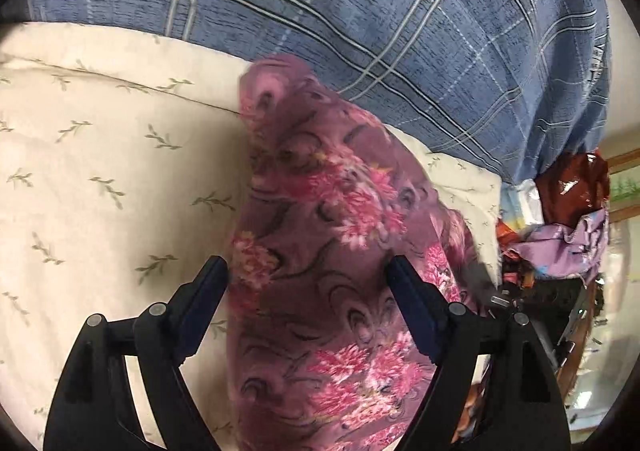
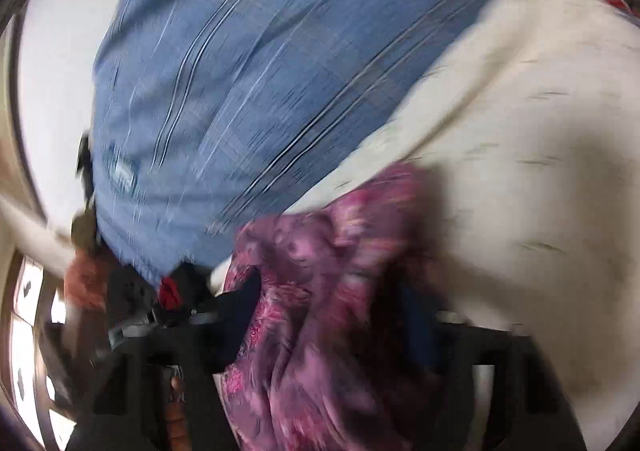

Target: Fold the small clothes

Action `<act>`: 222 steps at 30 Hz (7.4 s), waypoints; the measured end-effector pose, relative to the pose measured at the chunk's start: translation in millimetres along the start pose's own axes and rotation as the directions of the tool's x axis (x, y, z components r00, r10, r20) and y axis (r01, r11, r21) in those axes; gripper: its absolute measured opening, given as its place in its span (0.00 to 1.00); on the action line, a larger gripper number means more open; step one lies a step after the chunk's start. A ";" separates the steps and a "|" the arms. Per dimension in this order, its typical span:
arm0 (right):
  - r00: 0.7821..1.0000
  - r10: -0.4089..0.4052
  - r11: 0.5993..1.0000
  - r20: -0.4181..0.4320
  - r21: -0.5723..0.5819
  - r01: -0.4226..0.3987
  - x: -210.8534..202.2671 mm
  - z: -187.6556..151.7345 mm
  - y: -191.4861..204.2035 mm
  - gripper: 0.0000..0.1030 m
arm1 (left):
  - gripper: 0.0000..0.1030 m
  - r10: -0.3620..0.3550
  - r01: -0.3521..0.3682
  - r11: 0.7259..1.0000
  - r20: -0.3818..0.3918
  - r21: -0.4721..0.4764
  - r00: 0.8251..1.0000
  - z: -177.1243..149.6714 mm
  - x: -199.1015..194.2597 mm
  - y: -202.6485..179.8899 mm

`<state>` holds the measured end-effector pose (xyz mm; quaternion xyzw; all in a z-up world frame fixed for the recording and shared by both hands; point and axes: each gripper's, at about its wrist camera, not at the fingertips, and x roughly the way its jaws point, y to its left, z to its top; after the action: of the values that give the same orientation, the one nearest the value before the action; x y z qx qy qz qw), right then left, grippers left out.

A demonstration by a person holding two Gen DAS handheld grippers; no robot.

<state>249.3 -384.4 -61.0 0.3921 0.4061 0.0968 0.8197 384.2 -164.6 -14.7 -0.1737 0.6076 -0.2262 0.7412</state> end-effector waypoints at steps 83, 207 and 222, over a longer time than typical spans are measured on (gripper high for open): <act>0.994 -0.085 0.966 0.071 -0.239 0.100 6.6 32.1 39.9 0.05 | 0.44 0.009 -0.014 1.000 0.167 0.024 0.986 1.8 -40.7 21.7; 0.963 -0.253 0.875 -0.094 -0.448 0.186 -52.1 -200.2 71.2 0.27 | 0.67 0.345 -0.450 0.836 0.337 0.314 0.876 -246.0 -82.9 28.3; 0.865 -0.500 0.780 0.039 -0.414 0.470 -153.4 -247.4 94.9 0.98 | 0.81 0.267 -0.335 0.934 0.384 0.121 0.884 -318.4 -167.9 111.5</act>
<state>-19.0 -254.2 8.2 0.0897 0.4933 -0.0202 0.8650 59.5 26.0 -0.1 -0.0461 0.4570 -0.1272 0.8791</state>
